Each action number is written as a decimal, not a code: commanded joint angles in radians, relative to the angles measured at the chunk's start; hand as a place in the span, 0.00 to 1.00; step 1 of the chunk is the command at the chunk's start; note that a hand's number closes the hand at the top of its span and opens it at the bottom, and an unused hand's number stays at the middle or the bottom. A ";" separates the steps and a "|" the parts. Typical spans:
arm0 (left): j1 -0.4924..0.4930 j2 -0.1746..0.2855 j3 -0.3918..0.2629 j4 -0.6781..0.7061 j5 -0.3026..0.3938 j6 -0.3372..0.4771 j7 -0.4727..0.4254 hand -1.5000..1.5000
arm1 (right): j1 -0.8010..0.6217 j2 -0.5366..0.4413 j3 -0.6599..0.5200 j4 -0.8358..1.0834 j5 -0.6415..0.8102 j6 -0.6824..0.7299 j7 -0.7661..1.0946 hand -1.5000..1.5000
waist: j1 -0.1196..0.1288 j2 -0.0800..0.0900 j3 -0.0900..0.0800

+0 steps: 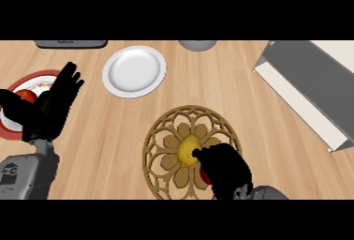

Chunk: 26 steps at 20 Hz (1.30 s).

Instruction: Pick the can from the placemat and place it in the tiered shelf

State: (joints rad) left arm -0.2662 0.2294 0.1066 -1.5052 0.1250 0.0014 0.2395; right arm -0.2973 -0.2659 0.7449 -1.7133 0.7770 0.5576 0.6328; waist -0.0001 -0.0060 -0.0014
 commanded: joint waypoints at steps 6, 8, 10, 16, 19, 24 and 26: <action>0.016 -0.048 -0.023 -0.010 -0.032 0.023 -0.003 0.50 | 0.016 0.018 0.019 0.034 0.163 -0.085 -0.173 1.00 | 0.001 0.005 0.002; 0.022 -0.042 -0.031 -0.038 -0.055 0.034 0.016 0.50 | -0.020 0.038 -0.007 0.075 0.189 -0.124 -0.211 1.00 | 0.002 0.006 0.002; -0.005 -0.048 -0.020 0.032 -0.050 0.024 -0.024 0.50 | 0.073 0.113 0.066 0.097 0.237 -0.193 -0.131 1.00 | -0.001 0.006 0.001; 0.024 0.000 0.028 0.006 0.001 -0.030 -0.020 0.50 | 0.291 0.107 0.105 -0.050 0.261 -0.334 -0.065 1.00 | -0.007 0.004 0.002; -0.008 -0.034 -0.003 0.016 -0.044 0.015 -0.021 0.50 | 0.344 0.066 0.107 -0.216 0.262 -0.331 -0.061 1.00 | -0.013 0.004 0.001; 0.043 -0.036 -0.006 -0.017 -0.040 0.009 -0.024 0.50 | 0.399 0.161 0.084 -0.389 0.210 -0.512 -0.083 1.00 | -0.019 0.001 0.002; 0.012 -0.012 0.022 0.009 -0.020 -0.004 -0.007 0.50 | 0.347 0.179 0.045 -0.525 0.231 -0.466 -0.027 1.00 | -0.022 0.001 0.001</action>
State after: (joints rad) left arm -0.2328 0.2070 0.1122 -1.5214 0.0995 -0.0004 0.2309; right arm 0.0423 -0.1178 0.8059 -2.0569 1.0059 0.1119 0.5676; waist -0.0139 -0.0063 -0.0005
